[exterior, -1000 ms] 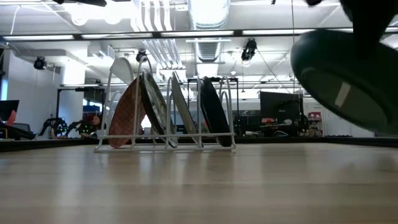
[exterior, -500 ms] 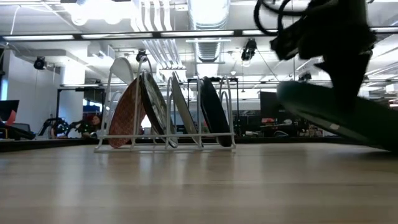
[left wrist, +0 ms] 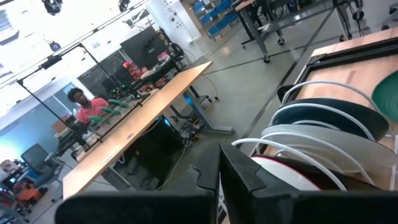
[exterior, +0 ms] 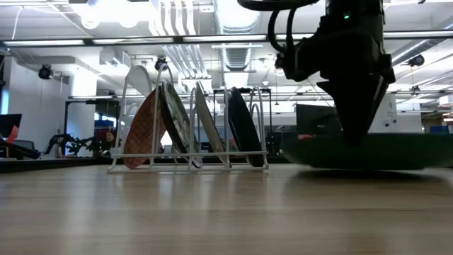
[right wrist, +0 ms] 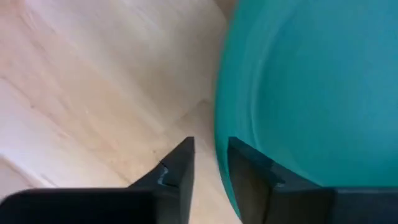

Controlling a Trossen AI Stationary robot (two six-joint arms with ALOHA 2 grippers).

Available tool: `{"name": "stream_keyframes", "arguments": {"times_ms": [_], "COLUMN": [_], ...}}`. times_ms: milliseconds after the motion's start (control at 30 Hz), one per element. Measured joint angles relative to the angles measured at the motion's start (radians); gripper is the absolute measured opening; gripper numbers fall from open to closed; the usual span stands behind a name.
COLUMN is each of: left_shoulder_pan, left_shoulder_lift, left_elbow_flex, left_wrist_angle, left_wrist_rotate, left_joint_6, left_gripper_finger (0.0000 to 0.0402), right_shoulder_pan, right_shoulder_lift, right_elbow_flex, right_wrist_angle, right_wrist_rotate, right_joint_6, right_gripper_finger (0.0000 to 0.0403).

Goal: Sort dishes
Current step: Remove the dark green plate from the dish rack, then remove the orange patterned plate from the dish rack

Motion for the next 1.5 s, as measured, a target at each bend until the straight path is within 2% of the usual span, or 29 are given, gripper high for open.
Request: {"name": "stream_keyframes", "arguments": {"times_ms": [167,267,400,467,533,600,667,767,867,933,1000,1067,1133,1300,1433,1500], "left_shoulder_pan": [0.0,0.0,0.0,0.0,0.0,0.0,0.0,0.0,0.0,0.001,0.001,0.001,0.001,0.017,0.044,0.056], "left_shoulder_lift": [-0.016,-0.027,-0.035,-0.034,-0.028,-0.028,-0.033,-0.071,-0.111,-0.134,-0.147,-0.152,-0.151,-0.137,-0.136,-0.133], "left_elbow_flex": [0.0,0.0,0.0,0.005,0.018,0.027,0.045,0.066,0.095,0.132,0.171,0.204,0.227,0.245,0.235,0.219], "left_wrist_angle": [0.0,0.001,0.025,0.057,0.101,0.111,0.121,0.15,0.154,0.17,0.186,0.195,0.214,0.247,0.279,0.281], "left_wrist_rotate": [-0.002,-0.002,0.0,0.008,0.02,0.034,0.044,0.088,0.127,0.185,0.25,0.297,0.33,0.341,0.351,0.386], "left_joint_6": [0.032,0.037,0.068,0.096,0.175,0.3,0.353,0.334,0.331,0.329,0.329,0.329,0.343,0.417,0.462,0.463], "left_gripper_finger": [0.0,0.0,0.0,0.0,0.0,0.0,0.0,0.0,0.0,0.0,0.0,0.0,0.0,0.0,0.0,0.0], "right_shoulder_pan": [0.0,0.001,0.019,0.034,0.055,0.079,0.095,0.095,0.082,0.059,0.027,-0.009,-0.044,-0.11,-0.143,-0.152], "right_shoulder_lift": [-0.005,-0.02,-0.053,-0.071,-0.08,-0.08,-0.072,-0.029,0.056,0.13,0.195,0.251,0.299,0.393,0.454,0.486], "right_elbow_flex": [0.025,0.058,0.118,0.151,0.18,0.188,0.184,0.176,0.179,0.207,0.243,0.293,0.342,0.486,0.612,0.662], "right_wrist_angle": [-0.028,-0.091,-0.16,-0.157,-0.116,0.023,0.27,0.701,1.135,1.37,1.476,1.459,1.363,1.102,0.913,0.901], "right_wrist_rotate": [-0.019,-0.076,-0.116,-0.079,0.054,0.27,0.492,0.709,0.857,0.875,0.874,0.873,0.856,0.831,0.845,0.859], "right_joint_6": [0.047,0.093,0.177,0.227,0.277,0.291,0.237,-0.019,-0.323,-0.504,-0.559,-0.51,-0.407,-0.153,-0.048,-0.027], "right_gripper_finger": [0.0141,0.0171,0.0199,0.0207,0.0214,0.0218,0.022,0.0213,0.0201,0.0192,0.0185,0.0179,0.0175,0.0181,0.0195,0.0203]}}
